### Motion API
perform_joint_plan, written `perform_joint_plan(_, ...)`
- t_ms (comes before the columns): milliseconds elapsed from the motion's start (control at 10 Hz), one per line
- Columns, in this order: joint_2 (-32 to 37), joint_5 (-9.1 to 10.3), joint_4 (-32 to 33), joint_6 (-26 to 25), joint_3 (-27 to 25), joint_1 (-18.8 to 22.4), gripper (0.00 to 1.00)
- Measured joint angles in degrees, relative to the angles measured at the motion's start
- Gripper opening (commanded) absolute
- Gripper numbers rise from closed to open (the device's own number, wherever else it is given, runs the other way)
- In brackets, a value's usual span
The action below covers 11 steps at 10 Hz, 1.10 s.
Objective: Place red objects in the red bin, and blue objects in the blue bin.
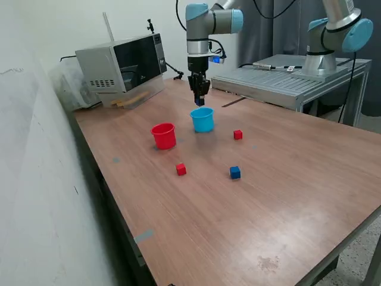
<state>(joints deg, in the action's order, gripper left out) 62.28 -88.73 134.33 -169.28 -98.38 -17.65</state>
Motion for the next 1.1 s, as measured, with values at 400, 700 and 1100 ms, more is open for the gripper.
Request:
perform_joint_plan(400,-0.65,-0.37,0.0,-0.92,0.04,-3.38,1.0)
perform_joint_plan(700,-0.75,-0.7,-0.06,-0.98,-0.16,-4.08,1.0)
perform_joint_plan(1100,-0.57,-1.07,-0.16,-1.03,-0.3,-1.08,1.0)
